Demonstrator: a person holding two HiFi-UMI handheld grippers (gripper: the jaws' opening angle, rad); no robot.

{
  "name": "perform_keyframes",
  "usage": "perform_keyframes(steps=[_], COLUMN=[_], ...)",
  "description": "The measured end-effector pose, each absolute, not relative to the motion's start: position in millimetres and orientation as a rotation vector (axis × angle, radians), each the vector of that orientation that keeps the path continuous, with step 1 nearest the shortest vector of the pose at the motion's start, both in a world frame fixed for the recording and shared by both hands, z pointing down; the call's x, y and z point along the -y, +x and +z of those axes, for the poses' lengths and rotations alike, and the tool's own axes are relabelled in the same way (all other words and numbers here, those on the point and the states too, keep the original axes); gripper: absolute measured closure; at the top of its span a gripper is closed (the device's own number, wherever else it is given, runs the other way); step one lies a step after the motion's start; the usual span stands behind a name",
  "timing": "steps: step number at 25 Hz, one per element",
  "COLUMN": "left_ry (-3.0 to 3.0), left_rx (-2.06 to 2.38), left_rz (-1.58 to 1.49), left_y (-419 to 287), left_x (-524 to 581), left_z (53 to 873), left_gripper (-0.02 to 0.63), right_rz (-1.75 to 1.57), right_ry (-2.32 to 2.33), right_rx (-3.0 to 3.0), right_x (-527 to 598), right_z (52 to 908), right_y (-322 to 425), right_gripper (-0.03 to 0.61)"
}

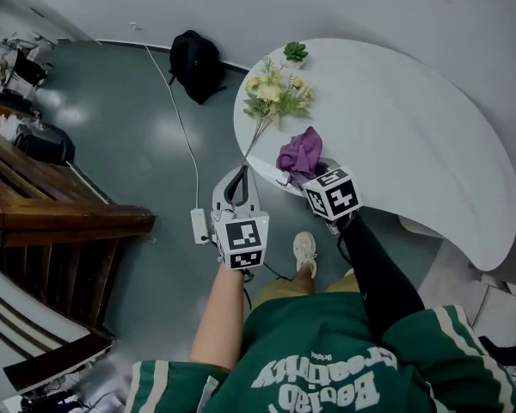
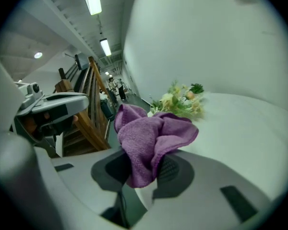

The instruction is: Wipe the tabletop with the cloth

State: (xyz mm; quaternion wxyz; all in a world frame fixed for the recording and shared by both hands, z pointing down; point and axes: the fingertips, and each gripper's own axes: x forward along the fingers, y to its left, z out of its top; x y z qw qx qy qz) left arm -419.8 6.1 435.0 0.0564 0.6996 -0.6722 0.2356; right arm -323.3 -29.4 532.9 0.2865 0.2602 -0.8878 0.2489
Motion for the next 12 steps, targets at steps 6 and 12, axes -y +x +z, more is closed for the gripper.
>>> perform_keyframes(steps=[6,12], left_ry=[2.041,2.048], left_rx=[2.059,2.025], left_rz=[0.716,0.706], left_y=[-456,-447], left_x=[-26,-27], left_z=[454,465], left_gripper=[0.612,0.612], right_rz=[0.685,0.743], right_ry=[0.557,0.590], right_rx=[2.282,2.162], right_x=[7,-3], right_z=[578,613], right_y=[-371,-351], right_gripper=[0.462,0.469])
